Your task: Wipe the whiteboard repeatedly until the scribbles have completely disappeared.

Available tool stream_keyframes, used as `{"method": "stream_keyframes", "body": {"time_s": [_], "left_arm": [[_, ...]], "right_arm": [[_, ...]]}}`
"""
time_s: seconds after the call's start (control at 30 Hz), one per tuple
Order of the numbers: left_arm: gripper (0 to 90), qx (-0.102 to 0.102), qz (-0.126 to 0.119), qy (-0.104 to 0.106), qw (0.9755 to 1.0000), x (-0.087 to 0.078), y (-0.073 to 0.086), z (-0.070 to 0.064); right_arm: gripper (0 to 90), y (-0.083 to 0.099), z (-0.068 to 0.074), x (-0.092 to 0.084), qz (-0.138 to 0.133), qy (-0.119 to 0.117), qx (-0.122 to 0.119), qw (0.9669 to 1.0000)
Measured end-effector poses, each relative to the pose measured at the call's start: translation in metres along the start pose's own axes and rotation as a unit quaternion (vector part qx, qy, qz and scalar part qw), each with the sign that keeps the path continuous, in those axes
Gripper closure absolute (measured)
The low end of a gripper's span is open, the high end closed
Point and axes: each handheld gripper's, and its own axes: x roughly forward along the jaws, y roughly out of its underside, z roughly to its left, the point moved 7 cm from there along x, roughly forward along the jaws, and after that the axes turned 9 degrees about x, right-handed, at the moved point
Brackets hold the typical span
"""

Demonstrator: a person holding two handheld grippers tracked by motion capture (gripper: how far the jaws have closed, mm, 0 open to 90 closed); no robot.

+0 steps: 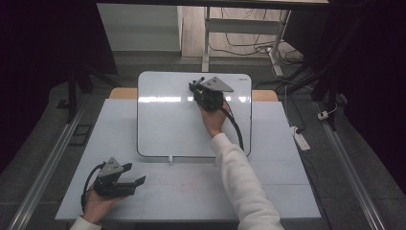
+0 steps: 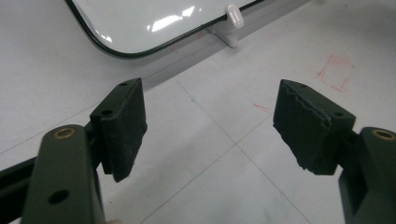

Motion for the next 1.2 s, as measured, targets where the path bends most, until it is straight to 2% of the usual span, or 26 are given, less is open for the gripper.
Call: {"method": "stream_keyframes", "body": {"time_s": [0.03, 0.07, 0.1, 0.17, 0.23, 0.27, 0.33, 0.4, 0.47, 0.5, 0.57, 0.63, 0.67, 0.77, 0.8, 0.83, 0.87, 0.93, 0.97, 1.0, 1.03, 1.1, 1.17, 1.2], "left_arm": [[26.1, -0.001, -0.001, 0.0, 1.0, 0.0, 0.0, 0.0], [26.1, -0.001, -0.001, 0.0, 1.0, 0.0, 0.0, 0.0], [26.1, -0.001, 0.0, 0.0, 1.0, 0.0, 0.0, 0.001], [26.1, -0.001, 0.0, 0.0, 1.0, 0.001, 0.0, 0.001], [26.1, 0.0, 0.001, 0.0, 1.0, 0.001, 0.0, 0.0], [26.1, 0.001, 0.001, 0.0, 1.0, 0.001, 0.0, 0.0], [26.1, -0.001, -0.002, 0.0, 1.0, -0.001, 0.0, 0.0], [26.2, -0.002, -0.003, -0.001, 1.0, -0.001, 0.0, 0.001], [26.1, -0.002, -0.002, 0.0, 1.0, 0.0, 0.0, 0.001], [26.2, -0.002, -0.001, 0.0, 1.0, 0.0, 0.0, 0.001], [26.1, 0.0, 0.0, 0.0, 1.0, 0.001, -0.001, 0.001], [26.1, 0.0, 0.0, 0.001, 1.0, 0.001, -0.001, 0.001], [26.1, -0.001, 0.0, 0.0, 1.0, 0.001, 0.0, 0.001], [26.1, -0.002, 0.0, 0.0, 1.0, 0.001, 0.0, 0.001], [26.1, -0.003, 0.0, 0.001, 1.0, 0.001, 0.0, 0.002], [26.2, -0.003, 0.0, 0.001, 1.0, 0.001, 0.0, 0.002], [26.1, -0.003, 0.0, 0.002, 1.0, 0.002, 0.0, 0.002], [26.2, -0.001, 0.002, 0.002, 1.0, 0.003, 0.0, 0.002], [26.2, 0.0, 0.002, 0.002, 1.0, 0.002, 0.0, 0.002], [26.1, 0.0, 0.001, 0.001, 1.0, 0.002, 0.0, 0.001], [26.1, 0.0, 0.0, 0.001, 1.0, 0.001, 0.0, 0.001], [26.1, -0.001, -0.002, 0.0, 1.0, 0.0, 0.001, 0.002], [26.2, -0.003, -0.003, -0.001, 1.0, 0.0, 0.001, 0.003], [26.2, -0.003, -0.002, 0.0, 1.0, 0.0, 0.0, 0.003]], "right_arm": [[77.5, -0.002, -0.005, -0.002, -0.007, 0.007, 0.01, 0.9999], [77.5, -0.002, -0.006, -0.002, -0.009, 0.003, 0.019, 0.9998], [77.5, -0.001, -0.004, -0.002, -0.01, 0.006, 0.018, 0.9998], [77.5, 0.003, 0.008, 0.0, 0.002, -0.017, -0.002, 0.9998], [77.5, 0.006, 0.013, 0.001, 0.01, -0.015, -0.028, 0.9994], [77.5, 0.005, 0.01, 0.0, 0.009, -0.015, -0.021, 0.9996], [77.5, 0.0, -0.006, -0.005, -0.001, 0.015, -0.004, 0.9999], [77.5, -0.006, -0.022, -0.01, -0.015, 0.034, 0.02, 0.9991], [77.5, -0.011, -0.026, -0.011, -0.022, 0.038, 0.029, 0.9986], [77.5, -0.01, -0.023, -0.01, -0.023, 0.036, 0.026, 0.9988], [77.5, -0.006, -0.01, -0.003, -0.012, 0.004, 0.016, 0.9998], [77.5, -0.002, 0.0, 0.002, -0.003, -0.012, -0.006, 0.9999], [77.5, -0.002, 0.0, 0.002, -0.001, -0.009, -0.008, 0.9999], [77.5, -0.01, -0.015, -0.001, -0.022, 0.019, 0.021, 0.9994], [77.5, -0.011, -0.018, -0.002, -0.025, 0.018, 0.031, 0.9991], [77.5, -0.011, -0.017, -0.002, -0.024, 0.015, 0.034, 0.999], [77.5, -0.009, -0.013, -0.001, -0.018, 0.007, 0.027, 0.9995], [77.6, -0.001, 0.0, 0.002, 0.002, -0.027, 0.01, 0.9996], [77.6, 0.001, 0.003, 0.003, 0.007, -0.035, 0.002, 0.9994], [77.7, 0.001, 0.003, 0.002, 0.01, -0.034, -0.003, 0.9994], [77.7, -0.002, -0.002, 0.001, 0.005, -0.026, 0.001, 0.9996], [77.7, -0.01, -0.022, -0.007, -0.011, 0.011, 0.02, 0.9997], [77.7, -0.017, -0.043, -0.015, -0.027, 0.039, 0.044, 0.9979], [77.7, -0.018, -0.049, -0.019, -0.03, 0.044, 0.05, 0.9973]]}}
